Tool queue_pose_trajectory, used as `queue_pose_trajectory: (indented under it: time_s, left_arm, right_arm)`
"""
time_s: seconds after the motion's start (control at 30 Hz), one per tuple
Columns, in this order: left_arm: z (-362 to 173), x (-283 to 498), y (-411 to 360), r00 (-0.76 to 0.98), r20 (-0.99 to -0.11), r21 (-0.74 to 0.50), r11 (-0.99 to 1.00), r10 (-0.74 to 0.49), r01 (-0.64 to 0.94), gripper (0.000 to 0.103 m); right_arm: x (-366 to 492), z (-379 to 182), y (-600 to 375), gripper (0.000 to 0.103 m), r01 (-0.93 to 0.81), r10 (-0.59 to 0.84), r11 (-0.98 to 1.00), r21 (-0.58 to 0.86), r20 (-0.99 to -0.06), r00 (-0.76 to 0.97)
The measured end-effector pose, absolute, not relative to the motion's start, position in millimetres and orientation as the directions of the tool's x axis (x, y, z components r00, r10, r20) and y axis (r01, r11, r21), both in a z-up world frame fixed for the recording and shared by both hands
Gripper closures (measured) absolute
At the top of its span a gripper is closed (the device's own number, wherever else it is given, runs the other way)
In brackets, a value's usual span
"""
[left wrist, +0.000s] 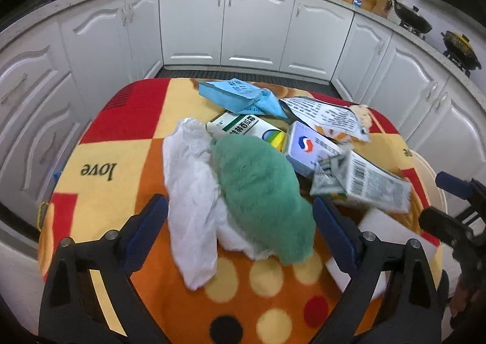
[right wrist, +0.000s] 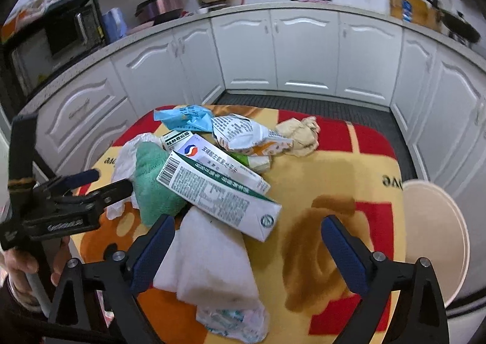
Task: Collect trash
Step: 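Grasp the green towel with the left tool while the right tool grasps the milk carton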
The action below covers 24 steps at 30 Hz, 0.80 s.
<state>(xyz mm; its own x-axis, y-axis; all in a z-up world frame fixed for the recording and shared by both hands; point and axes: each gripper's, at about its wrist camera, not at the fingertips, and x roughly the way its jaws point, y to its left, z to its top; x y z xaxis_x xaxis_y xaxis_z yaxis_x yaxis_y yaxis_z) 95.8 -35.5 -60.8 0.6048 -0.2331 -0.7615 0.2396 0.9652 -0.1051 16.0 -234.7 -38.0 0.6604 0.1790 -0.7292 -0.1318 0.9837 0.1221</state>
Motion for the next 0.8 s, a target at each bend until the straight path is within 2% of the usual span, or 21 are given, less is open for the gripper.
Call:
queue_pose_trajectory:
  time_s: [0.07,0.33,0.43,0.5,0.57,0.8]
  left_arm:
    - [-67,107,-38,0.585,-0.778,-0.108,0.967,-0.227,0.232,0.008]
    - [-83,128,-55,0.540,-0.808,-0.103,0.959,-0.236,0.265,0.036]
    - [-82,128,-53,0.544,-0.805,-0.103,0.958,-0.239,0.269,0.046]
    - [-80,128,-48,0.539,-0.803,-0.126,0.956,-0.255,0.266,0.052]
    - [-76,126,-40,0.533,-0.800,-0.151,0.953,-0.273,0.262,0.055]
    - [-49,114,-20,0.538,-0.771,-0.224,0.936,-0.340,0.272,0.058]
  right_arm:
    - [25,-39,-233,0.007,-0.169,0.197,0.979,0.114,-0.737,0.646]
    - [59,-58,-223,0.007,-0.297,0.274,0.947,0.119,-0.781,0.561]
    - [70,-68,-211,0.007,-0.334,0.252,0.940,0.070,-0.805,0.538]
    - [76,-75,-207,0.015,-0.349,0.254,0.934,0.071,-0.820,0.513]
    - [80,-81,-209,0.035,-0.350,0.307,0.926,0.142,-0.822,0.480]
    - [67,-59,-228,0.049,-0.322,0.391,0.914,0.247,-0.752,0.531]
